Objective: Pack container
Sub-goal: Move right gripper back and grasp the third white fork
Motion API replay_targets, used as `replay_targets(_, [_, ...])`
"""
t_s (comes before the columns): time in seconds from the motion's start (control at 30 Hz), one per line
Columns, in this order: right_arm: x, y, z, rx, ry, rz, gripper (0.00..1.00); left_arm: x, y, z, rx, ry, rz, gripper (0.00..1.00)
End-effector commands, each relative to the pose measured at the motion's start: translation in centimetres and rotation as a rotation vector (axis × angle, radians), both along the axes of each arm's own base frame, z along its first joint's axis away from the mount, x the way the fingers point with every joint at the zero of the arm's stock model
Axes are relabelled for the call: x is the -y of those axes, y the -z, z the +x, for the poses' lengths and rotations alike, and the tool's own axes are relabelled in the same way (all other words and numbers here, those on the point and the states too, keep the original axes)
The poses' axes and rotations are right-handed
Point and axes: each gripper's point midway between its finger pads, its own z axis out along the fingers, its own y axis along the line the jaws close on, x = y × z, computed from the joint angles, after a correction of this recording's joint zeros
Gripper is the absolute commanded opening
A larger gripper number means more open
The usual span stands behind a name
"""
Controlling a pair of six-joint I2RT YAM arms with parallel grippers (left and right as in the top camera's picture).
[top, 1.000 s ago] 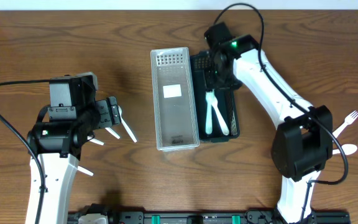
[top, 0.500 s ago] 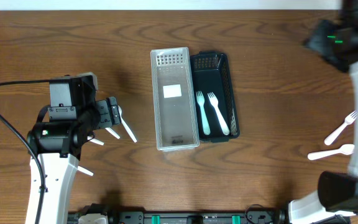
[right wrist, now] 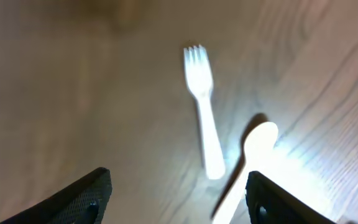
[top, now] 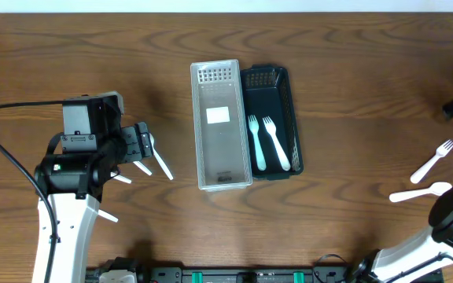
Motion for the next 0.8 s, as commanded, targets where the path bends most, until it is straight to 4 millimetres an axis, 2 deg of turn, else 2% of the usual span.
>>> replay_targets(0.0, [0.4,3.5,-1.7,-0.053,-0.02,0.064,0.73,0.0,-0.6,0.2,0.017,0.011,0.008,0.85])
replay_targets(0.13, [0.4,7.7,-2.6,-0.081,-0.057,0.129,0.73,0.0,-0.6,0.2,0.017,0.011,0.008,0.85])
replay_targets(0.3, [0.4,11.2,-2.4,-0.101,-0.141,0.169,0.73,0.0,-0.6,0.2,0.017,0.011,0.008,0.85])
replay_targets(0.57, [0.6,13.9,-1.9,-0.122,-0.199,0.18,0.73,0.0,-0.6,0.2,0.017,0.01,0.008,0.85])
replay_targets(0.77, [0.8,14.3,-1.7,-0.119,-0.223,0.175,0.71,0.0,-0.6,0.2,0.017,0.01,0.008,0.85])
